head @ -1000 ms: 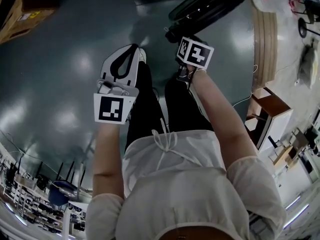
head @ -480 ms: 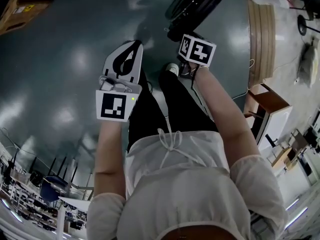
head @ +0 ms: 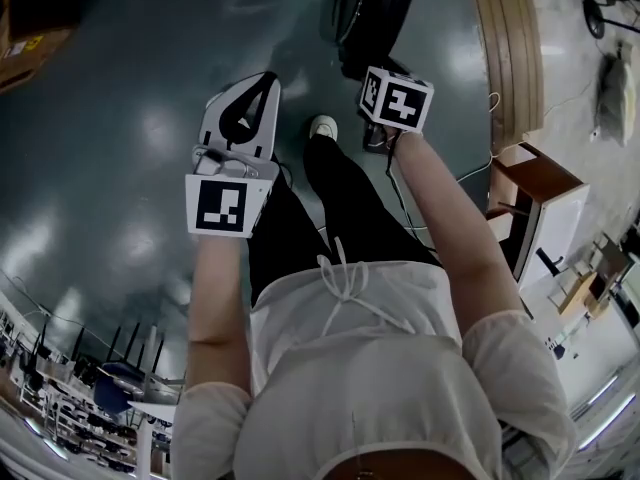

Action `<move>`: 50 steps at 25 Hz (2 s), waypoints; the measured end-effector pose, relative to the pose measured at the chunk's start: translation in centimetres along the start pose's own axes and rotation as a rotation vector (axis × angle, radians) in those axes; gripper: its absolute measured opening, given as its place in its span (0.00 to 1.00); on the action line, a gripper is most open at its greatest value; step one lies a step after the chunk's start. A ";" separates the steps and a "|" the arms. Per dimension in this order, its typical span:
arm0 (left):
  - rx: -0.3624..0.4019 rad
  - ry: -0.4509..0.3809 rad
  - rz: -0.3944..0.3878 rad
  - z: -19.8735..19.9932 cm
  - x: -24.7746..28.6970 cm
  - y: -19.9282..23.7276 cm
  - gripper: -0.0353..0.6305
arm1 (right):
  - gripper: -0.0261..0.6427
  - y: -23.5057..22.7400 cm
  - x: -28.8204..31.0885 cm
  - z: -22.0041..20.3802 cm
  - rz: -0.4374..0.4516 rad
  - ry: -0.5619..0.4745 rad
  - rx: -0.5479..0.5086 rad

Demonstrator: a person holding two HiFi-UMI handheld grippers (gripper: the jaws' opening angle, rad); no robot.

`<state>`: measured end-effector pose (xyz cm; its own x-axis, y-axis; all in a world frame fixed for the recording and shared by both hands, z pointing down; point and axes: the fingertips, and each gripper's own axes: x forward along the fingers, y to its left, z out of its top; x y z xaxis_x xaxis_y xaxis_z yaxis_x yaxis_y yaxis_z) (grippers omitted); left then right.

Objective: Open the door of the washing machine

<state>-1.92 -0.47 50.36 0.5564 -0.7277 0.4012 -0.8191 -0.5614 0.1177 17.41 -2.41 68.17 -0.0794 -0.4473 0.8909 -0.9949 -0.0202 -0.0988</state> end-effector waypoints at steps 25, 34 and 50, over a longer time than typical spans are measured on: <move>0.089 0.068 -0.277 2.4 17.2 -14.4 0.09 | 0.20 -22.5 -0.7 2.8 -0.068 -0.055 0.112; 0.093 0.064 -0.309 4.2 18.9 -15.9 0.09 | 0.14 -24.0 -2.3 2.7 -0.085 -0.021 0.196; 0.081 -0.035 -0.153 9.7 10.8 -10.5 0.09 | 0.05 -13.5 -10.6 11.8 0.043 -0.278 -0.088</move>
<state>14.00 -6.26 44.66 0.6796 -0.6435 0.3523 -0.7111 -0.6959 0.1006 32.43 -7.96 54.84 -0.1134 -0.6743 0.7297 -0.9936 0.0760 -0.0841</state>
